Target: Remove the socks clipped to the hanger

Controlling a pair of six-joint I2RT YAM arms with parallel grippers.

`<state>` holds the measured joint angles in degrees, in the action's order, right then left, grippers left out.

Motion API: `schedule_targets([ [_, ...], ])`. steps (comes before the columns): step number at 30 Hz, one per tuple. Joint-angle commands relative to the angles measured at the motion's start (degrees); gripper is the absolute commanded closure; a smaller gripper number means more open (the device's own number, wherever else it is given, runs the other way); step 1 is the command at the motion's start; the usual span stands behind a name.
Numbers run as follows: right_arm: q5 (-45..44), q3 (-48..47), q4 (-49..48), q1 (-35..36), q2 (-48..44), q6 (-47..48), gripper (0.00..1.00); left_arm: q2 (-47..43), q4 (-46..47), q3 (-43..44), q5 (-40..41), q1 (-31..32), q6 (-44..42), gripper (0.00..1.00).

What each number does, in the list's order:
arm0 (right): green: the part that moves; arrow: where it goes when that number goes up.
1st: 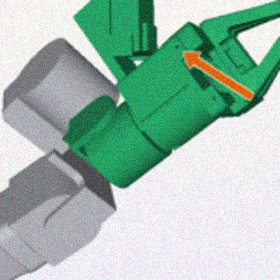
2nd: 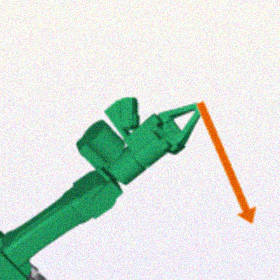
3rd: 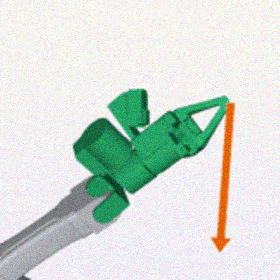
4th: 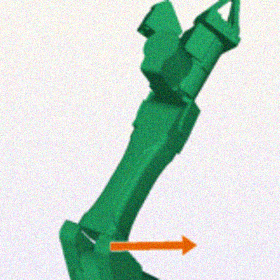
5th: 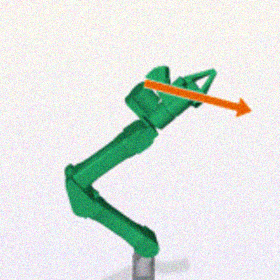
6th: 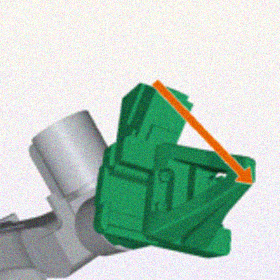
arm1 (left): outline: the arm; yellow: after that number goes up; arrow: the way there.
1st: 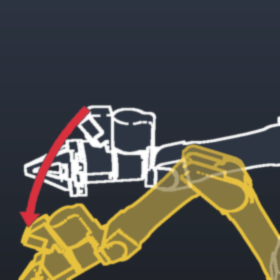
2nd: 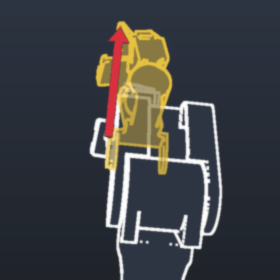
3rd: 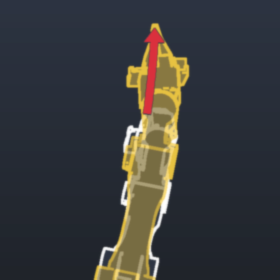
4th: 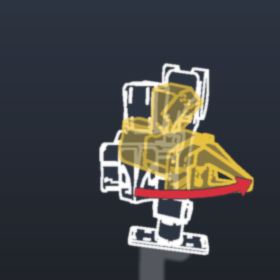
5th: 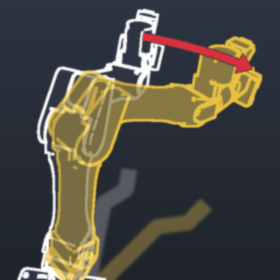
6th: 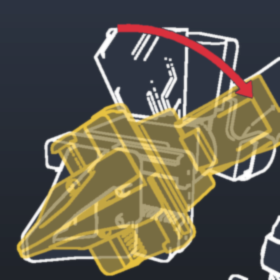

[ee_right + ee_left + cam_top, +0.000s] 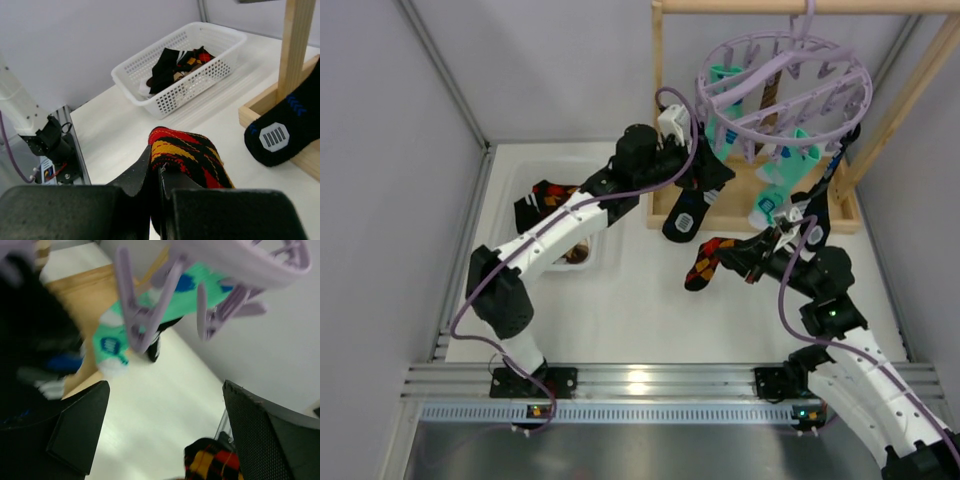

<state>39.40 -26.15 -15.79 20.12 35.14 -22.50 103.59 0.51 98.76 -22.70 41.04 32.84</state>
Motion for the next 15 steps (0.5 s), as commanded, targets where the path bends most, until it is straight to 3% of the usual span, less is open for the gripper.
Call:
schedule_targets([
  [1,-5.0,-1.5,5.3,0.4,-1.6,2.2,1.0,-13.7,-0.2,-8.7,11.4,0.0,-4.5,0.02],
  [6,-9.1,-2.2,6.7,0.4,1.0,0.7,1.0,-28.8,-17.2,-20.5,34.4,-0.3,-5.5,0.02],
  [7,-9.1,-2.3,5.0,0.5,1.8,0.0,1.0,-30.7,-20.3,-21.6,42.1,-0.3,-4.7,0.02],
  [8,-9.1,-2.5,4.1,0.4,3.4,-1.8,1.0,-32.6,-27.9,-22.5,45.2,-0.4,-3.8,0.02],
  [11,-10.9,-3.8,-0.4,1.2,7.7,-5.5,1.0,-41.2,-38.3,-27.0,51.7,-0.4,-2.3,0.02],
  [15,-19.8,-10.3,-1.3,10.1,16.3,-3.4,1.0,-49.4,-48.6,-29.6,55.4,-0.3,-1.6,0.02],
])
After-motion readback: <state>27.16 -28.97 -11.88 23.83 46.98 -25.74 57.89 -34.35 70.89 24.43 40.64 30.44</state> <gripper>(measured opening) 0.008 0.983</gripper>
